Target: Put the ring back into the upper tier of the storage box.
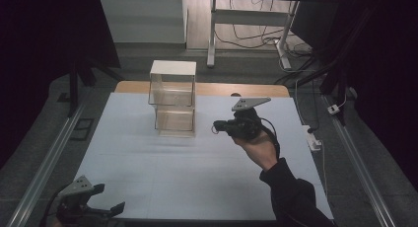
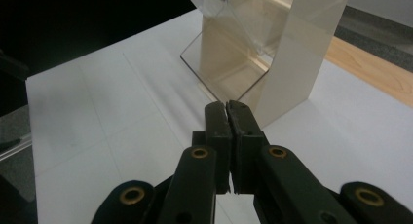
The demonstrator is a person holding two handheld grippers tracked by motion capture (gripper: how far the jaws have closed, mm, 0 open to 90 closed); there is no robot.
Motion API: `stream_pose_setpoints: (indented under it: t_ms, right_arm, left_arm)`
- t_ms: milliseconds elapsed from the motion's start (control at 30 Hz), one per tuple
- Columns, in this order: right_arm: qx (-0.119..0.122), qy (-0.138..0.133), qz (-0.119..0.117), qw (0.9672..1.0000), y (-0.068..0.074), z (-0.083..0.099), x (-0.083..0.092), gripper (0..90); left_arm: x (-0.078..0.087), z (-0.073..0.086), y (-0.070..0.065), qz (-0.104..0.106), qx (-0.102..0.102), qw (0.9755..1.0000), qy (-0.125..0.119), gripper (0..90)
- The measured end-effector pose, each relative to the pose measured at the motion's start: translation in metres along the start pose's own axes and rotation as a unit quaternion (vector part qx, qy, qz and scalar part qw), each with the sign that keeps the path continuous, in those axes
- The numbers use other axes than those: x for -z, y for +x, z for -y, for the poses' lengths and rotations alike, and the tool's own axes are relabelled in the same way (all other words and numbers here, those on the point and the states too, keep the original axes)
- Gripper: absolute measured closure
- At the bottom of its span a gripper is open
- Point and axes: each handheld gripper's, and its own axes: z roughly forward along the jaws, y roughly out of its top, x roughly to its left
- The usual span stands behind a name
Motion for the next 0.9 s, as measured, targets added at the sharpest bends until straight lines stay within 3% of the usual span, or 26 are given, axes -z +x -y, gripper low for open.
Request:
stream_pose_setpoints:
  t_ms: [900]
  right_arm:
    - [0.014, -0.035, -0.012, 0.9992, 0.004, -0.057, -0.029, 88.1]
  left_arm:
    - [0.001, 0.001, 0.002, 0.002, 0.007, 1.0000, -0.005, 0.4]
